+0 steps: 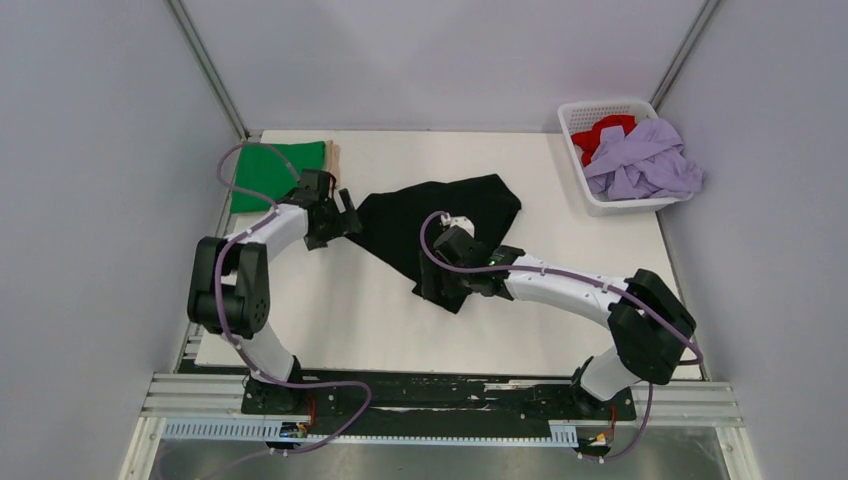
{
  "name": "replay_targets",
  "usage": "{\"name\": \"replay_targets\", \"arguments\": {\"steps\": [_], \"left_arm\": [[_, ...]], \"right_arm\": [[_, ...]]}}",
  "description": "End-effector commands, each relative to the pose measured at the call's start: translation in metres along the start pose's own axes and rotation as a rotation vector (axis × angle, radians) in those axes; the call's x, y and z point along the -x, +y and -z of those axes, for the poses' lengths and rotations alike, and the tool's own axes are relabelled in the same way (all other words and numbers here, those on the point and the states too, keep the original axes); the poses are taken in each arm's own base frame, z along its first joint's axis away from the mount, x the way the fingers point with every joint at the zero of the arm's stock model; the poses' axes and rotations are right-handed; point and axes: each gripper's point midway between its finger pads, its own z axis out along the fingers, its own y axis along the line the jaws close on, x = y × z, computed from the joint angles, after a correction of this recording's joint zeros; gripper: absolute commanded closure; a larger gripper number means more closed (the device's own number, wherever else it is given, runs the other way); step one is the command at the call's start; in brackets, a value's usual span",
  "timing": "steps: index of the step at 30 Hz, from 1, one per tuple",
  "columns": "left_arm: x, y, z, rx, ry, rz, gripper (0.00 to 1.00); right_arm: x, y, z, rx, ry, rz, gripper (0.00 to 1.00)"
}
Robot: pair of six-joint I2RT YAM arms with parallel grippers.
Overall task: Fold and stack the t-shirts
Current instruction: Flatten out the tshirt
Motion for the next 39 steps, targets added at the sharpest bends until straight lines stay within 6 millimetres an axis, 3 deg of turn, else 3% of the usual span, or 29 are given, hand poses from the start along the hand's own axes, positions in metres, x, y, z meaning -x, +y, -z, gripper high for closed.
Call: {"name": "replay_targets", "arguments": {"steps": [1, 8, 13, 20, 22, 24, 25, 26, 30, 34, 39], "left_arm": [[0.015, -0.005, -0.028, 0.033, 0.026, -0.038, 0.01], [0.003, -0.004, -0.068, 0.064, 0.132, -0.024, 0.18], [0.0, -0.023, -0.074, -0.023, 0.175, -0.024, 0.41], [-0.011, -0.05, -0.082, -0.137, 0.218, -0.038, 0.52], [-0.015, -0.057, -0.085, -0.162, 0.231, -0.035, 0.6], [-0.016, -0.066, -0.087, -0.194, 0.236, -0.033, 0.76], [-0.015, -0.069, -0.087, -0.205, 0.231, -0.035, 0.92], [-0.014, -0.07, -0.086, -0.205, 0.228, -0.035, 0.97], [0.003, -0.072, -0.068, -0.2, 0.158, -0.053, 1.0], [0.035, -0.08, -0.018, -0.243, -0.012, -0.07, 1.0], [0.045, -0.079, 0.026, -0.289, -0.13, -0.086, 1.0]], "right_arm": [[0.022, -0.022, 0.012, -0.053, -0.12, -0.168, 0.0], [0.036, -0.072, 0.028, -0.099, -0.199, -0.324, 0.0], [0.046, -0.114, 0.036, -0.152, -0.248, -0.45, 0.0], [0.07, -0.18, 0.052, -0.213, -0.341, -0.644, 0.0], [0.077, -0.193, 0.058, -0.218, -0.371, -0.667, 0.0], [0.084, -0.201, 0.06, -0.202, -0.388, -0.685, 0.0], [0.088, -0.204, 0.06, -0.19, -0.391, -0.686, 0.0], [0.091, -0.207, 0.059, -0.182, -0.388, -0.691, 0.0], [0.1, -0.225, 0.051, -0.184, -0.359, -0.72, 0.03], [0.117, -0.239, 0.034, -0.136, -0.301, -0.764, 0.14], [0.14, -0.248, 0.001, -0.095, -0.235, -0.759, 0.29]]}}
